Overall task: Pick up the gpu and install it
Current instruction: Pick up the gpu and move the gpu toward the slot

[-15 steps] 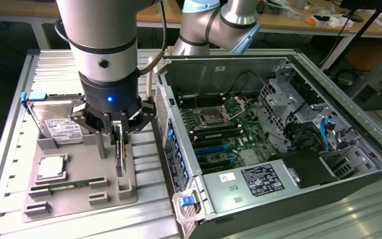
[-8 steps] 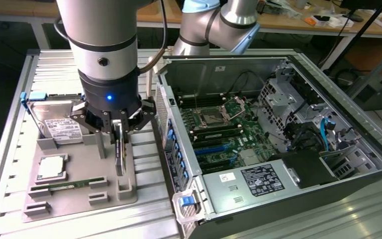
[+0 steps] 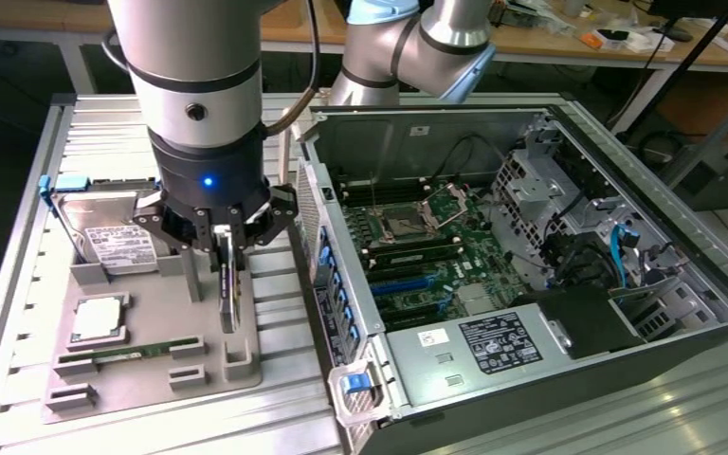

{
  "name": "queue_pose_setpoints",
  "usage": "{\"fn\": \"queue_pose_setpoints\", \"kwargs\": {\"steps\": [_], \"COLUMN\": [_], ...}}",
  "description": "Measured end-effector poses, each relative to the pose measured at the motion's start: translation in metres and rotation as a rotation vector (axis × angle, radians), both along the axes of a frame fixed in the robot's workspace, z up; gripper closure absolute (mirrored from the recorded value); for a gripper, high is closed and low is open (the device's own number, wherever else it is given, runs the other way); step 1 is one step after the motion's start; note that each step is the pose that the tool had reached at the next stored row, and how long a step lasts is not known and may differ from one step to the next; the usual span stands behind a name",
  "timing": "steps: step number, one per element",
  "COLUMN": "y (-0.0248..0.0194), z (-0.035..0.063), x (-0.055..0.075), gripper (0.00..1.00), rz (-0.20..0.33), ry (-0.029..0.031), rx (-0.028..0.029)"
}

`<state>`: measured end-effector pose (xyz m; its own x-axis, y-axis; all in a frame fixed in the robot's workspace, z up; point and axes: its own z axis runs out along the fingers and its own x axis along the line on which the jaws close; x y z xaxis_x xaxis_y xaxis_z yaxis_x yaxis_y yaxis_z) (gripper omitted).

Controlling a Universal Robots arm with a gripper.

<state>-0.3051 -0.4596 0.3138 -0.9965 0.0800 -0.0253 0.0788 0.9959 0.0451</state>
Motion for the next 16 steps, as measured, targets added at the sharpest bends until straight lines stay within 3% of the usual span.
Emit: {"fn": "queue_pose_setpoints", "kwargs": {"steps": [16], "y": [0.0], "z": [0.0067], "x": [0.0], "gripper": [0.73], "rz": [0.0], "ry": [0.0], "rx": [-0.0001]}}
